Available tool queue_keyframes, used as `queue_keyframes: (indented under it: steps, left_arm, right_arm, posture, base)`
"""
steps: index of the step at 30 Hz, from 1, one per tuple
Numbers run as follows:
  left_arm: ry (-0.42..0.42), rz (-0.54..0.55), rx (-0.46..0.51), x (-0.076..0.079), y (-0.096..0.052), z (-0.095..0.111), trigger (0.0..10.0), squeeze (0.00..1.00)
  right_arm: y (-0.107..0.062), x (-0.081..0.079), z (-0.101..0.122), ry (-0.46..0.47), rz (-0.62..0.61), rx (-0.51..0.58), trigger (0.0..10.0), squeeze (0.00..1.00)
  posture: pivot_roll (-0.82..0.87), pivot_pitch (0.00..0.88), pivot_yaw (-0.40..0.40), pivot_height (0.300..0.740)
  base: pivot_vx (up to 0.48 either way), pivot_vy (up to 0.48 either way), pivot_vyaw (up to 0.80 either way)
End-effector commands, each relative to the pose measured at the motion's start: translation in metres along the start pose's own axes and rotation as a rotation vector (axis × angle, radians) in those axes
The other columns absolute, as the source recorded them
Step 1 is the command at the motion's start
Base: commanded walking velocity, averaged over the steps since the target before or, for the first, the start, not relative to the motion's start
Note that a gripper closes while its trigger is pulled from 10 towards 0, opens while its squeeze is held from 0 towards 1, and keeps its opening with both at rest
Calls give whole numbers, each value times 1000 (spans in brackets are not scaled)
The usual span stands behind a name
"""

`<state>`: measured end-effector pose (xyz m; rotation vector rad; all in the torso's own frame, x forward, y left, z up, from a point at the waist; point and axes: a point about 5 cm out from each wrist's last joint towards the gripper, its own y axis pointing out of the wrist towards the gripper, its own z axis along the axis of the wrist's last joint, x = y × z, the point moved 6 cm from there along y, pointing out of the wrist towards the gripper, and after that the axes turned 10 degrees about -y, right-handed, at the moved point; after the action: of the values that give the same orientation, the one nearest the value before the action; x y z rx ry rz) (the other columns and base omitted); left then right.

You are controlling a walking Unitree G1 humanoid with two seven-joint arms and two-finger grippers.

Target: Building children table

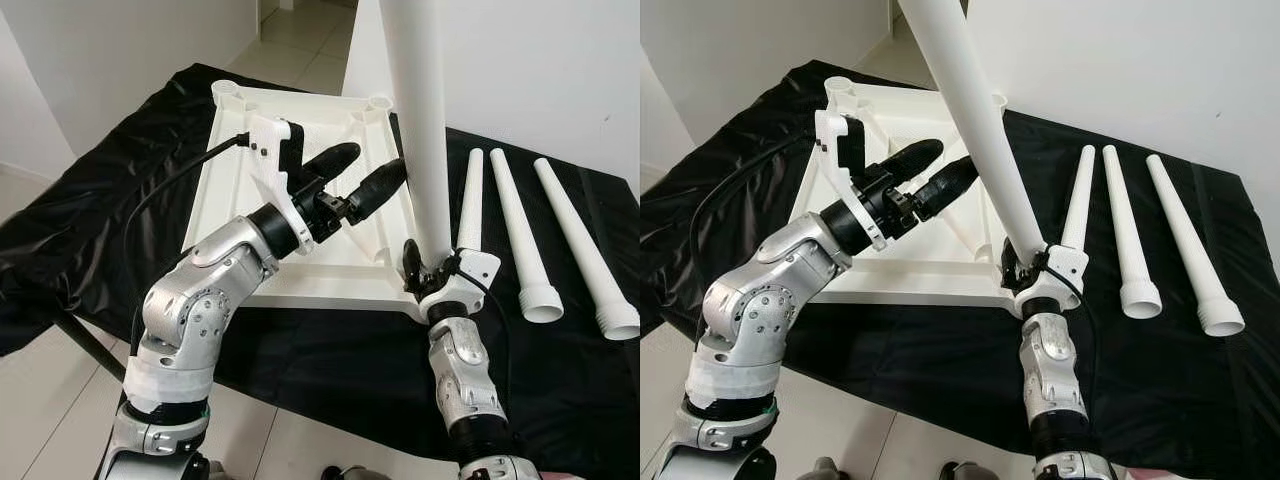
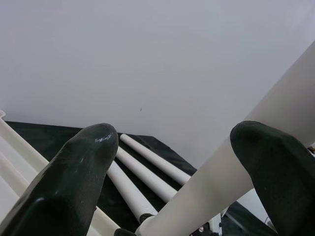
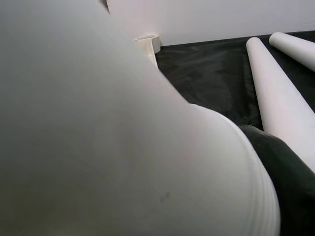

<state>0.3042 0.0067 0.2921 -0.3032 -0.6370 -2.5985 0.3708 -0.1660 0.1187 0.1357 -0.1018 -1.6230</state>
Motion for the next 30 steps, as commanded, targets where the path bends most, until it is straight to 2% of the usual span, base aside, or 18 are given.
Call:
queue_keyframes:
  steps: [1,3,8,9,11,16,20,30]
  left_arm:
    - [14,-195,-91,32,2,-17,10000,0]
    - [40,-183,-168,27,-4,-34,10000,0]
    - [64,-158,-205,20,-7,-44,10000,0]
    - [108,-138,-234,15,-9,-50,10000,0]
    - [140,-117,-263,11,-11,-58,10000,0]
    - [132,-126,-230,15,-5,-50,10000,0]
    - [155,-142,-172,22,8,-34,10000,0]
    - [155,-170,-136,29,16,-27,10000,0]
  right_arm:
    - [-4,2,-24,19,-18,-105,10000,0]
    - [-2,2,-23,47,-31,-108,10000,0]
    - [-1,1,-23,68,-36,-110,10000,0]
    - [-1,1,-22,70,-36,-110,10000,0]
    - [-1,0,-22,76,-37,-109,10000,0]
    - [0,-1,-21,74,-31,-108,10000,0]
    - [0,-6,-22,72,-9,-111,10000,0]
    - [0,-11,-23,74,12,-115,10000,0]
  posture:
    - [86,68,-57,740]
    - [85,69,-56,740]
    - [84,69,-53,740]
    - [84,69,-53,740]
    - [83,70,-51,740]
    - [88,70,-53,740]
    - [91,72,-55,740]
    - [98,65,-56,740]
  base:
    - [0,0,0]
    - [0,0,0]
    - [0,0,0]
    - [0,0,0]
    - [0,0,0]
    - [0,0,0]
    - [0,0,0]
    - [0,0,0]
